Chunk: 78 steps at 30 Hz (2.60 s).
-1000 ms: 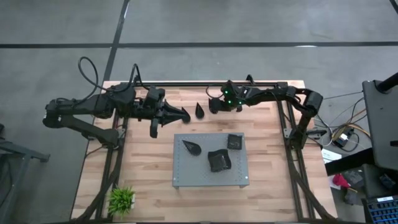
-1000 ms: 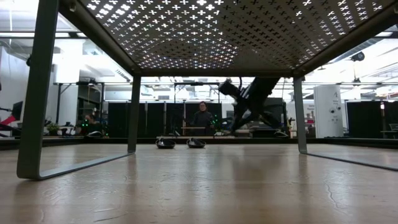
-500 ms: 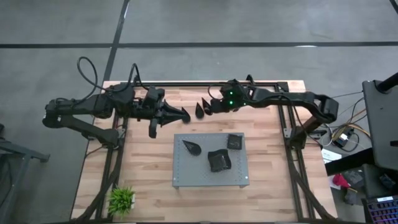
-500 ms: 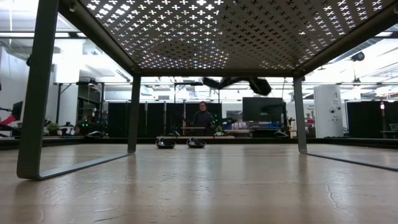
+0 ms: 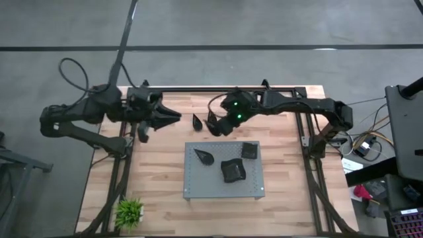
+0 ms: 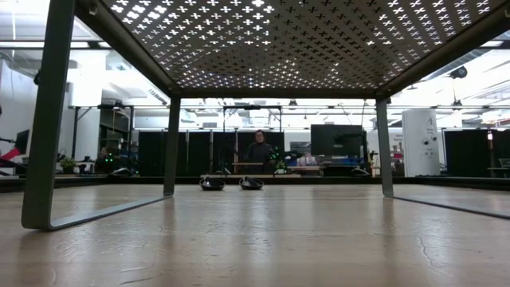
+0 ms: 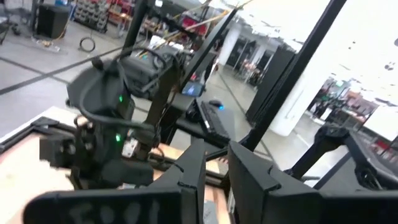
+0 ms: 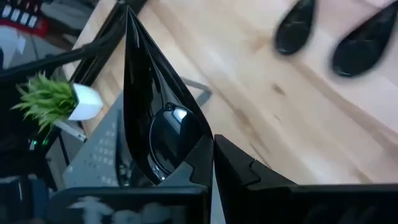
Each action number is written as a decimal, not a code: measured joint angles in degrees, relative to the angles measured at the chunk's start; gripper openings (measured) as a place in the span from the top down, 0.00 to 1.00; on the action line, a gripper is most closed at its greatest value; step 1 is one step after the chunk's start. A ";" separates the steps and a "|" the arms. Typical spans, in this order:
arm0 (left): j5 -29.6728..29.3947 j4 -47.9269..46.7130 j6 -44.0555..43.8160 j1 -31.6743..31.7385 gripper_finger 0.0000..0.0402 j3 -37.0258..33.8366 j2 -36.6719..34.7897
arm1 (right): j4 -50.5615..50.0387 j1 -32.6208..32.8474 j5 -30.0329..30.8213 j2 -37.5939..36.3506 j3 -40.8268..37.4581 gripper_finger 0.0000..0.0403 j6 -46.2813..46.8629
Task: Pick & Place Mini shaped plates
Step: Stack the drop shaped plate on top of the other drop shaped plate on the shelf
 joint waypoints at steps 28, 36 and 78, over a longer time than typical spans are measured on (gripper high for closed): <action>0.23 -2.04 0.27 -0.02 0.85 -0.02 -8.31 | -20.99 13.23 3.80 18.64 26.91 0.98 0.28; 0.22 -2.18 0.23 -0.01 0.85 -0.02 -8.33 | -27.23 14.30 4.99 22.62 33.38 0.98 1.13; 0.21 -2.16 1.46 -0.02 0.85 -0.02 -8.63 | -28.04 16.36 8.76 22.42 32.57 0.98 10.09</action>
